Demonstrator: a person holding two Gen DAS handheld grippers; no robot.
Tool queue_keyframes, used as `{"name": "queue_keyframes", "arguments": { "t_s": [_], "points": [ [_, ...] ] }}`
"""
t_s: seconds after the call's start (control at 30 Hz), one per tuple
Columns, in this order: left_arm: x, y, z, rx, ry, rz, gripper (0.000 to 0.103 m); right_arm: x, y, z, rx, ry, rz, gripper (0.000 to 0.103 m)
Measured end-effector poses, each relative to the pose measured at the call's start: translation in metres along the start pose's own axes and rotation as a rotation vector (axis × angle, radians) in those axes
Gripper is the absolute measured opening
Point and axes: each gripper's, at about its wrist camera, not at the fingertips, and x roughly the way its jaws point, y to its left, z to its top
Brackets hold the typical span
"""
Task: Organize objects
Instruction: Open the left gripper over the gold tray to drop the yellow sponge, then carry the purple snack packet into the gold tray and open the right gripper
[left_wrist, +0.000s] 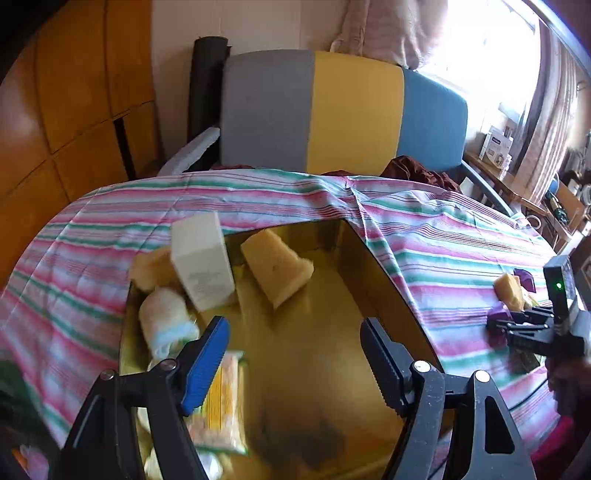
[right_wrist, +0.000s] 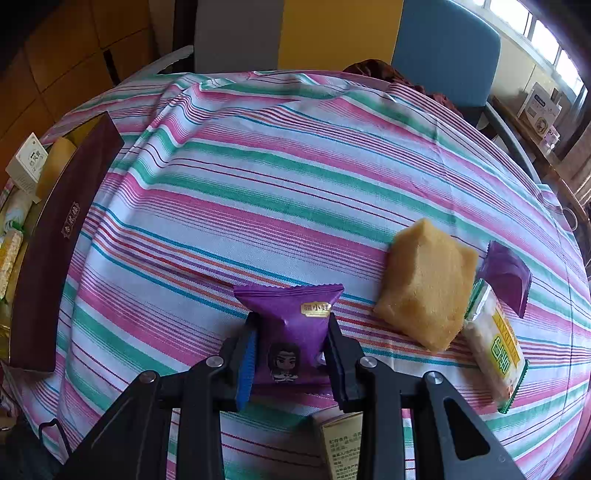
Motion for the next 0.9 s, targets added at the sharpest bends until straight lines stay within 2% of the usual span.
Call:
{"name": "queue_keyframes", "arguments": {
  "t_s": [0.33, 0.9],
  "points": [
    [-0.024, 0.003, -0.025, -0.011, -0.018, 0.034, 0.074, -0.001, 0.001, -0.001, 0.004, -0.005, -0.004, 0.033],
    [-0.020, 0.008, -0.040, -0.032, 0.017, 0.043, 0.074, 0.001, 0.002, 0.003, 0.001, -0.019, -0.012, 0.032]
  ]
}}
